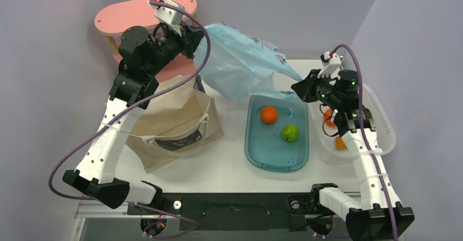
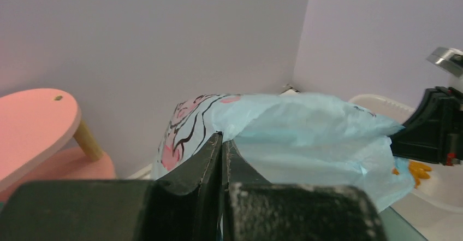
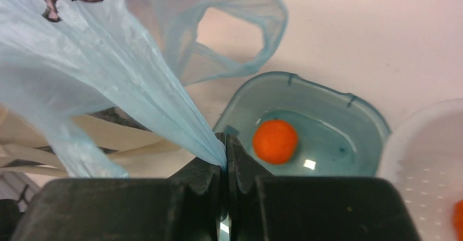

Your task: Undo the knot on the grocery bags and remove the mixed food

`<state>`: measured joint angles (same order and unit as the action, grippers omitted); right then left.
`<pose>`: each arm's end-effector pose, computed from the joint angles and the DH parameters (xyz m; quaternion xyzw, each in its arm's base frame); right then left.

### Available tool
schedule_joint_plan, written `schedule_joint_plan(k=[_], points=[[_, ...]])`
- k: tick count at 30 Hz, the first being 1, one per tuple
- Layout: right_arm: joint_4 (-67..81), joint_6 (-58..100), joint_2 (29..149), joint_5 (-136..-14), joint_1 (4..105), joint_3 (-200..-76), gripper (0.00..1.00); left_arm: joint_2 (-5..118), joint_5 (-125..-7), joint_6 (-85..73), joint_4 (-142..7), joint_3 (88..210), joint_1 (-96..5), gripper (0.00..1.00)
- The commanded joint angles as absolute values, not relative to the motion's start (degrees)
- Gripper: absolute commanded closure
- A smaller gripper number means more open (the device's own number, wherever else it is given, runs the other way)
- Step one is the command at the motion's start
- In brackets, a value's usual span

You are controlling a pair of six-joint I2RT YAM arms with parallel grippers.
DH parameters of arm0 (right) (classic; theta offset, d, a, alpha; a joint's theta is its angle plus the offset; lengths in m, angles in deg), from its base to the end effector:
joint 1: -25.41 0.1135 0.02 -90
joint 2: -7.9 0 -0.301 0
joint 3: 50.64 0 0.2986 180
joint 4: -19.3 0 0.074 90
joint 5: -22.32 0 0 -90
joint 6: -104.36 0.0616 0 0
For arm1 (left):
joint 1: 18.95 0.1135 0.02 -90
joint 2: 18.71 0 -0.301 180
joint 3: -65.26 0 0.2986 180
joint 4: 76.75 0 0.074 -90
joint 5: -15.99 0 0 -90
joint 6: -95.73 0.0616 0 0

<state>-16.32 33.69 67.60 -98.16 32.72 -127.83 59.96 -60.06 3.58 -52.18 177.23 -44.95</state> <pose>0.2675 0.0658 0.4236 -0.0716 0.7931 0.3376 0.5020 0.3015 -0.1636 0.5929 0.2237 0.6134 -0.2599 0.7114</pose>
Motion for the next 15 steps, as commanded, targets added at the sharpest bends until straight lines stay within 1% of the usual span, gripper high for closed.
schedule_joint_plan(k=[1, 2, 3, 4, 5, 6, 8, 9, 10, 12, 15], points=[[-22.23, 16.34, 68.86, -104.08, 26.95, -130.88, 1.0, 56.96, -54.92, -2.16, -53.54, 179.95, -42.72, 1.0], [-22.33, 15.57, 69.9, -104.25, 26.93, -131.62, 0.97, 56.81, -53.11, -2.57, -53.59, 179.4, -42.82, 1.0], [-22.25, 14.33, 70.41, -105.02, 27.04, -133.52, 0.83, 56.75, -52.58, -2.6, -53.53, 179.14, -43.02, 1.0], [-22.21, 13.73, 71.49, -105.42, 27.24, -136.13, 0.74, 56.84, -52.26, -2.17, -53.41, 178.84, -43.62, 1.0], [-22.23, 12.88, 72.58, -106.63, 27.67, -137.81, 0.58, 56.94, -52.28, -1.87, -53.35, 178.79, -44.24, 1.0], [-22.16, 12.16, 72.89, -107.24, 27.82, -141.18, 0.46, 57.26, -52.5, -1.22, -52.97, 178.93, -44.47, 1.0], [-21.19, 10.59, 72.79, -109.12, 28.91, -144.89, 0.35, 58.07, -53.03, -0.13, -51.84, 179.86, -45.18, 1.0], [-20.58, 9.88, 71.78, -109.79, 30.35, -145.66, 0.32, 58.35, -53.2, 0.9, -51.41, 180.25, -45.75, 1.0], [-19.25, 8.05, 71.04, -109.92, 32.47, -146.55, 0.27, 58.67, -53.58, 1.47, -51.34, 180.4, -46.1, 1.0], [-16.81, 5.19, 68.49, -109.0, 36.74, -146.74, 0.22, 59.17, -54.52, 4.04, -50.6, 180.68, -47.69, 1.0], [-13.88, 0.66, 65.83, -104.48, 42.81, -146.34, 0.17, 60.45, -56.3, 8.44, -48.42, 182.02, -50.95, 1.0]])
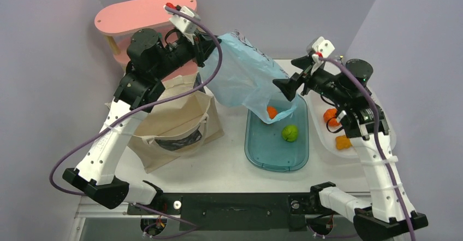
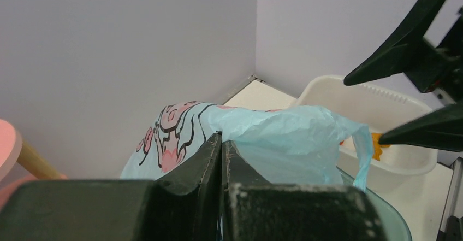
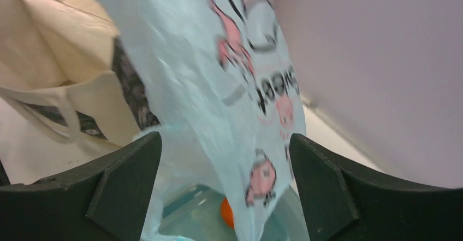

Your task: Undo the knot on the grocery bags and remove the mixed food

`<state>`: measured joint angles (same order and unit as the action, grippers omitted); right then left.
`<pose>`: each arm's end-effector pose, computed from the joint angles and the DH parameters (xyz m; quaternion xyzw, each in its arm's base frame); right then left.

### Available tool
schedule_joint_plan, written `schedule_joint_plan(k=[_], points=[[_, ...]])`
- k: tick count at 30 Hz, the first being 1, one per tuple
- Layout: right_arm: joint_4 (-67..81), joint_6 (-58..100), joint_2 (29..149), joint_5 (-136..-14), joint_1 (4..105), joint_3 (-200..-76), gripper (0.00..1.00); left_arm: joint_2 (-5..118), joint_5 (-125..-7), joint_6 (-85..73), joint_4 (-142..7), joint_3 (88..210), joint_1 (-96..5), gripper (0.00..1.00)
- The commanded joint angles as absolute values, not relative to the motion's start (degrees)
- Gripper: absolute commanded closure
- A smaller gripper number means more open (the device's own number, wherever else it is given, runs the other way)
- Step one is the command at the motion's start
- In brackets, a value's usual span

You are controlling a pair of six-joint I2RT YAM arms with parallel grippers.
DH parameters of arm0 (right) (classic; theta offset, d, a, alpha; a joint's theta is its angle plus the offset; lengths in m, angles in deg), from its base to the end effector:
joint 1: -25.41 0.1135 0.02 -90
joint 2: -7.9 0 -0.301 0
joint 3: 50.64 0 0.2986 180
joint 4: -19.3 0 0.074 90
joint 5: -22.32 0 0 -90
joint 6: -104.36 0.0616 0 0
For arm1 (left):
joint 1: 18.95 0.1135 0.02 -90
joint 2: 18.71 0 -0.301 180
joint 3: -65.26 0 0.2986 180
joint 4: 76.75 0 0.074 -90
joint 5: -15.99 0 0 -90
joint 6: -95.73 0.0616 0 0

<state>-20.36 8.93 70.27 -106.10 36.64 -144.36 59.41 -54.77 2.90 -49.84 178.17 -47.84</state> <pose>0.2440 0.0875 0.5179 -0.3164 0.6756 0.2798 0.6042 0.2828 -0.1792 0.5965 0.2688 0.6025 -0.3088 0.6851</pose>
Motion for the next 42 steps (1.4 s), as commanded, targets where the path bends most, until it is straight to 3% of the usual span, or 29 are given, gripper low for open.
schedule_joint_plan(k=[1, 8, 17, 21, 24, 25, 26, 27, 30, 32, 35, 40, 42], points=[[-13.54, -0.4, 65.69, -101.69, 45.96, -146.47, 0.15, 60.64, -56.45, 8.96, -48.14, 182.26, -51.96, 1.0], [-10.65, -13.57, 71.03, -88.17, 63.14, -149.28, 0.12, 61.56, -47.51, 8.02, -48.56, 182.67, -55.7, 1.0], [-5.45, -12.13, 79.77, -86.46, 67.88, -148.11, 0.11, 61.07, -38.04, 2.16, -51.48, 183.49, -59.41, 1.0], [-5.92, -10.71, 81.04, -83.52, 65.86, -146.68, 0.41, 60.4, -36.96, 2.25, -50.45, 185.98, -61.3, 1.0], [-5.93, -8.63, 79.77, -86.46, 63.02, -145.56, 0.76, 59.12, -36.42, 4.59, -47.33, 186.65, -61.43, 1.0], [-5.83, -7.76, 79.39, -87.8, 61.29, -145.07, 0.94, 58.29, -36.53, 6.57, -46.22, 186.46, -61.46, 1.0], [-5.52, -7.29, 78.26, -91.1, 60.45, -144.65, 0.98, 57.71, -36.95, 9.5, -44.58, 185.51, -61.37, 1.0], [-4.56, -6.52, 77.58, -92.84, 58.78, -143.59, 1.0, 56.18, -38.16, 11.04, -43.97, 184.7, -61.17, 1.0], [-3.88, -7.97, 73.18, -101.1, 57.3, -140.89, 1.0, 53.21, -38.53, 18.31, -41.4, 180.27, -56.71, 0.7], [-5.04, -11.09, 70.26, -105.54, 57.0, -139.43, 1.0, 52.25, -35.26, 18.37, -41.09, 178.93, -49.91, 0.62], [-6.67, -16.8, 66.38, -112.52, 56.93, -137.01, 1.0, 52.75, -32.0, 21.41, -38.43, 178.75, -40.08, 0.58], [-9.26, -25.59, 61.35, -117.89, 58.72, -135.44, 1.0, 54.19, -29.6, 38.95, -30.27, 177.8, -37.15, 0.57], [-17.28, -31.43, 60.78, -118.04, 61.47, -137.4, 1.0, 54.76, -26.93, 44.29, -28.7, 177.49, -37.19, 0.57]])
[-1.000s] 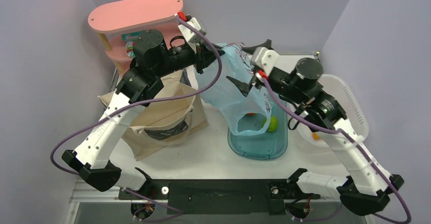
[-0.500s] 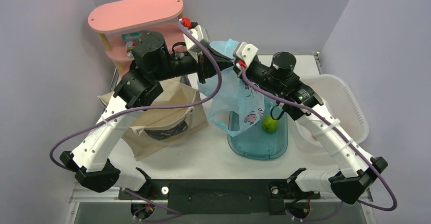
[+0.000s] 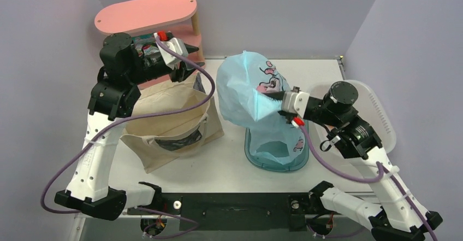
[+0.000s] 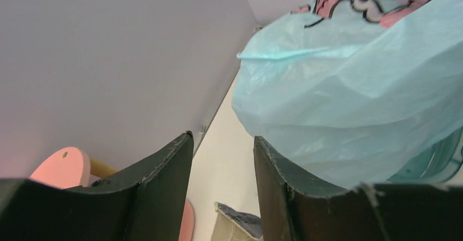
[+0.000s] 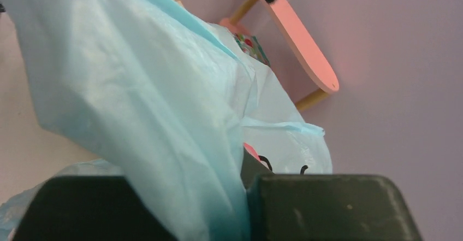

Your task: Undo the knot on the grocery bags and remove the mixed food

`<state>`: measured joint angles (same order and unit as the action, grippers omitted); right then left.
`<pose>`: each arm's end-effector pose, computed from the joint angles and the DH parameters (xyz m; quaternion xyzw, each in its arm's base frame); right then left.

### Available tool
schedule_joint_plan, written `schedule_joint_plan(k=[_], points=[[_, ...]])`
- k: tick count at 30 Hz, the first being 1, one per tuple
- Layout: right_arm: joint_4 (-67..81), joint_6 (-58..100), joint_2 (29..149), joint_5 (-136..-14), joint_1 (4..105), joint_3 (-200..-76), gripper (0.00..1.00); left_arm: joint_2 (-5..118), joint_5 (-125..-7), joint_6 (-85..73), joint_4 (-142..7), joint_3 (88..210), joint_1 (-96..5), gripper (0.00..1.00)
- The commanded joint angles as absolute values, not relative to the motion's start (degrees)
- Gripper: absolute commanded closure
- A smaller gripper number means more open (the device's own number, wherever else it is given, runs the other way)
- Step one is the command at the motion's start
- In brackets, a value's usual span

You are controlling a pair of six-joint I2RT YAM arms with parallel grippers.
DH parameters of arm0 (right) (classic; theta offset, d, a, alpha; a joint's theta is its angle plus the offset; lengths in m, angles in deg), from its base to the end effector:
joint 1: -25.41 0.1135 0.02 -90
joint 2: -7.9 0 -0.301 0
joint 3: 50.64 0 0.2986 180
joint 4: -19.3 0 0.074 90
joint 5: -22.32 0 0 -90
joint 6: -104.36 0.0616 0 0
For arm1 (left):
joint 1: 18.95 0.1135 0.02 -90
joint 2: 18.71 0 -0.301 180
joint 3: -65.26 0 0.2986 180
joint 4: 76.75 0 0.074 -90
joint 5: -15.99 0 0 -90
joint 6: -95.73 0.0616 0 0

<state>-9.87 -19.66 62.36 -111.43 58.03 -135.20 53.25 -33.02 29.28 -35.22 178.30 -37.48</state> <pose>0.1639 0.1555 0.5101 -0.5794 0.3980 0.2532 0.6646 0.2454 -0.1249 0.5950 0.4689 0.5321 -0.2194 0.6700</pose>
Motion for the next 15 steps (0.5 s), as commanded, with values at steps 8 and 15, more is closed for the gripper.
schedule_joint_plan(k=[8, 15], points=[[-27.36, -42.98, 58.55, -116.38, 65.86, -139.2, 1.0, 56.27, -27.22, 61.14, -19.07, 177.11, -49.22, 0.56], [-30.6, -50.31, 57.75, -116.03, 67.8, -140.2, 1.0, 55.35, -32.43, 65.07, -19.75, 170.61, -61.51, 0.49]])
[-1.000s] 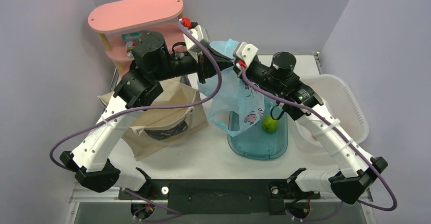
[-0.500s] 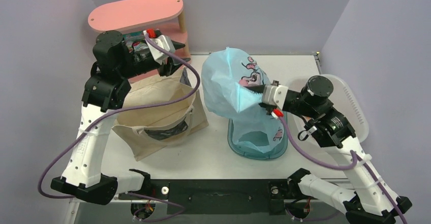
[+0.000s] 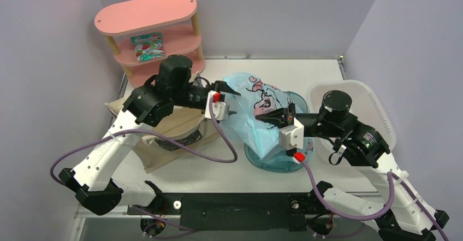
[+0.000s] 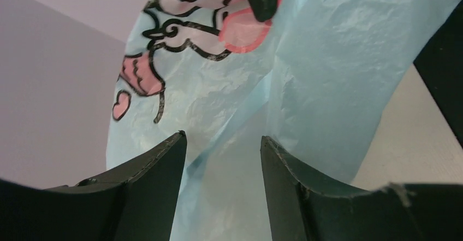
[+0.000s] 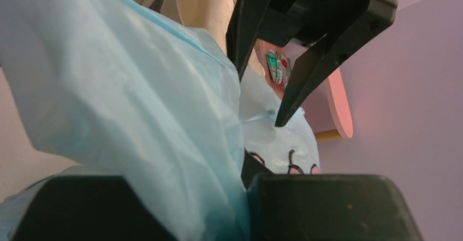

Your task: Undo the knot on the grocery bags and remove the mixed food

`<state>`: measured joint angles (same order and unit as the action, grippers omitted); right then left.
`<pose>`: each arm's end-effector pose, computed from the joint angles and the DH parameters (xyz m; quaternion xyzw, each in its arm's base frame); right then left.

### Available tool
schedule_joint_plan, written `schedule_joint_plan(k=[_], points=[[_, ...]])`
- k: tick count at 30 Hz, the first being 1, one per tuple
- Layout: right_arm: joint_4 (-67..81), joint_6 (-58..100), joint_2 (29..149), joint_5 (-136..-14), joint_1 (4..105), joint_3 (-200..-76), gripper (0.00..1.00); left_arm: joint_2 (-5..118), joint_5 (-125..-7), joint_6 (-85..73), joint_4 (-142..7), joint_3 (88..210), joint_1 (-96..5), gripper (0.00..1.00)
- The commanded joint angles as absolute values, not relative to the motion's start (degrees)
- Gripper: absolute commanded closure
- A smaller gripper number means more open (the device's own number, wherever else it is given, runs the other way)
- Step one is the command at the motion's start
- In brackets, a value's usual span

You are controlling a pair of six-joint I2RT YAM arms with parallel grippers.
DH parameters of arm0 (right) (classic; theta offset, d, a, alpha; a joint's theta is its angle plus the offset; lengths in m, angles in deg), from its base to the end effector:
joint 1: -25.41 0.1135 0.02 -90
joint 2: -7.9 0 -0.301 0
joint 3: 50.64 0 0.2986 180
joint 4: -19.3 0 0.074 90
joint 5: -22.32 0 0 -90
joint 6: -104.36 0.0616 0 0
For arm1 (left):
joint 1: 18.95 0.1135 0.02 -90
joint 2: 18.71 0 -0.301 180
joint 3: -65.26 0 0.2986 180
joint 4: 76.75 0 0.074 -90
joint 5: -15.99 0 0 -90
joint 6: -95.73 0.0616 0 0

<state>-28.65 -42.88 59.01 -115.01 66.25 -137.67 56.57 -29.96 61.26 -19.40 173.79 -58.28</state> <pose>0.1111 0.1559 0.4988 -0.7032 0.2760 0.2266 0.6148 0.2058 -0.2240 0.5200 0.7109 0.3760 -0.2405 0.5435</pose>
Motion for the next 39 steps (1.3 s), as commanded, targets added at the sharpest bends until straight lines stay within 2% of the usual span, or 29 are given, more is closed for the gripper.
schedule_joint_plan(k=[1, 7, 11, 12, 13, 14, 15, 17, 19, 20, 21, 22, 23, 24, 26, 31, 34, 36, 37, 38, 39], points=[[-31.44, -52.04, 57.61, -115.78, 68.68, -140.19, 1.0, 54.86, -32.83, 64.58, -21.18, 168.91, -62.77, 0.49], [-33.02, -51.54, 58.33, -115.77, 72.11, -141.45, 1.0, 52.16, -37.21, 58.93, -36.22, 161.69, -68.31, 0.47], [-27.4, -49.19, 58.44, -114.61, 74.1, -139.28, 1.0, 53.14, -42.4, 55.73, -41.62, 160.47, -73.02, 0.47], [-24.97, -47.63, 58.31, -114.4, 74.3, -138.67, 1.0, 53.74, -42.67, 55.32, -41.3, 160.72, -73.5, 0.56], [-24.14, -46.78, 58.34, -113.77, 74.33, -138.64, 1.0, 53.94, -42.39, 54.62, -40.71, 161.25, -73.98, 0.84], [-23.32, -45.36, 58.39, -112.82, 74.29, -138.8, 1.0, 53.99, -42.0, 53.51, -41.02, 161.32, -74.11, 0.93], [-23.23, -44.72, 58.16, -112.18, 74.29, -139.23, 1.0, 53.76, -41.88, 50.99, -42.64, 160.85, -74.04, 1.0], [-23.23, -42.95, 57.37, -109.78, 74.06, -138.97, 1.0, 51.91, -41.88, 47.43, -46.65, 158.85, -73.73, 1.0], [-23.23, -40.45, 56.11, -106.42, 73.75, -137.65, 0.91, 49.42, -42.58, 44.41, -50.78, 156.97, -73.63, 1.0], [-23.23, -38.44, 55.69, -104.09, 73.4, -137.12, 0.78, 48.33, -42.7, 43.31, -51.86, 156.89, -73.62, 1.0], [-23.27, -37.57, 55.07, -103.2, 73.18, -135.93, 0.71, 48.03, -42.48, 40.83, -52.97, 157.43, -73.62, 1.0], [-23.24, -35.72, 54.91, -102.12, 72.33, -135.33, 0.54, 47.94, -42.16, 39.67, -53.26, 159.11, -73.62, 1.0], [-23.23, -33.69, 54.94, -101.95, 71.16, -134.47, 0.44, 48.05, -41.46, 37.31, -53.57, 160.03, -73.66, 1.0], [-23.03, -32.56, 55.15, -101.85, 70.52, -134.25, 0.24, 48.49, -41.08, 36.06, -53.91, 161.8, -73.85, 1.0], [-22.35, -27.79, 56.85, -101.99, 69.13, -134.53, 0.16, 49.51, -40.22, 32.65, -55.21, 164.37, -74.56, 1.0], [-18.94, -19.08, 63.16, -104.75, 67.7, -138.28, 0.14, 52.41, -38.49, 26.02, -56.28, 169.83, -78.0, 1.0], [-8.82, -11.21, 64.08, -105.22, 67.77, -136.22, 0.13, 52.87, -38.27, 25.4, -55.54, 170.08, -79.75, 1.0], [-0.22, -4.25, 63.83, -104.08, 67.79, -133.95, 0.19, 53.04, -38.5, 22.95, -55.53, 170.15, -80.0, 1.0], [3.33, -3.47, 63.73, -103.0, 67.7, -133.51, 0.44, 52.95, -38.99, 22.08, -55.29, 170.44, -80.03, 1.0], [4.03, -3.02, 63.67, -102.48, 67.43, -133.22, 0.62, 52.89, -41.15, 21.26, -53.72, 170.8, -79.99, 0.98], [4.33, -2.99, 63.52, -101.76, 67.12, -133.02, 0.9, 52.84, -42.64, 21.58, -50.45, 172.34, -79.85, 0.75]])
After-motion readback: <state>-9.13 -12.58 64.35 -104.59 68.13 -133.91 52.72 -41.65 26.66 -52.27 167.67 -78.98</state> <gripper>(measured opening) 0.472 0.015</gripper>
